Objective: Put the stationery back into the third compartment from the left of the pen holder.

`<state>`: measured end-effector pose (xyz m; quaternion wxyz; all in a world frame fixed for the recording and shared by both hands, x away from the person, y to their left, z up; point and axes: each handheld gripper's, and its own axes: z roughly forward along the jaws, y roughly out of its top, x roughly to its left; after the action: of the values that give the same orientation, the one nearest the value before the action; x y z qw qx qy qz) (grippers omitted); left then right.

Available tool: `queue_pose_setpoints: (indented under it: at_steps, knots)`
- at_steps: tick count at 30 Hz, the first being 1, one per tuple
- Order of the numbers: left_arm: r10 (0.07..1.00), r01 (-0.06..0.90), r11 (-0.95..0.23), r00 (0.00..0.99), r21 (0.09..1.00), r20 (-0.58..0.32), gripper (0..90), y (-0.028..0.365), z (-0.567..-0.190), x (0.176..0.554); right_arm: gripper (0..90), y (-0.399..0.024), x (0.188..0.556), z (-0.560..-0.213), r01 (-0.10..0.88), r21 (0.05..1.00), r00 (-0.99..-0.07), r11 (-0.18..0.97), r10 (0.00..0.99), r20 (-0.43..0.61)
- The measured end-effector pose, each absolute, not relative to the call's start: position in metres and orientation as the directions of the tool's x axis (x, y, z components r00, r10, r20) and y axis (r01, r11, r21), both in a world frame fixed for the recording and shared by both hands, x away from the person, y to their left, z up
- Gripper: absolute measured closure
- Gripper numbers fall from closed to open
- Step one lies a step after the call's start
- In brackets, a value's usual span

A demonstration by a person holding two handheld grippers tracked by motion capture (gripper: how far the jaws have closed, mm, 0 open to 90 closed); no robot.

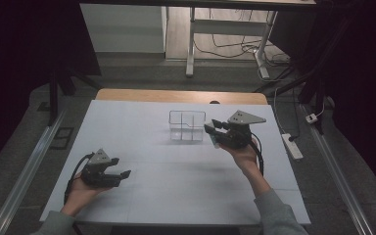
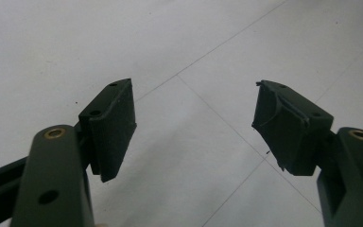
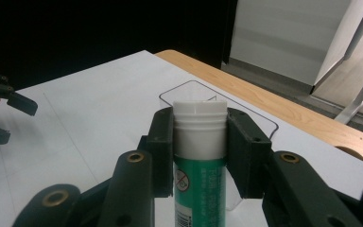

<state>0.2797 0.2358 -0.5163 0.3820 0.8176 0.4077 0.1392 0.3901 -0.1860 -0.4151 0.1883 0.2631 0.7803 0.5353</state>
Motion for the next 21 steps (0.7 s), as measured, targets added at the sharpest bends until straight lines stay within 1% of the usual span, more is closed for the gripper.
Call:
queue_pose_setpoints:
  at_steps: [21]
  knots:
    - [0.768, 0.559, -0.381, 0.635, 0.736, -0.084, 29.6, 0.235, -0.517, 0.28, 65.2, -0.173, 0.416, -0.414, 0.217, 0.941, -0.78, 0.258, 0.626, 0.008]
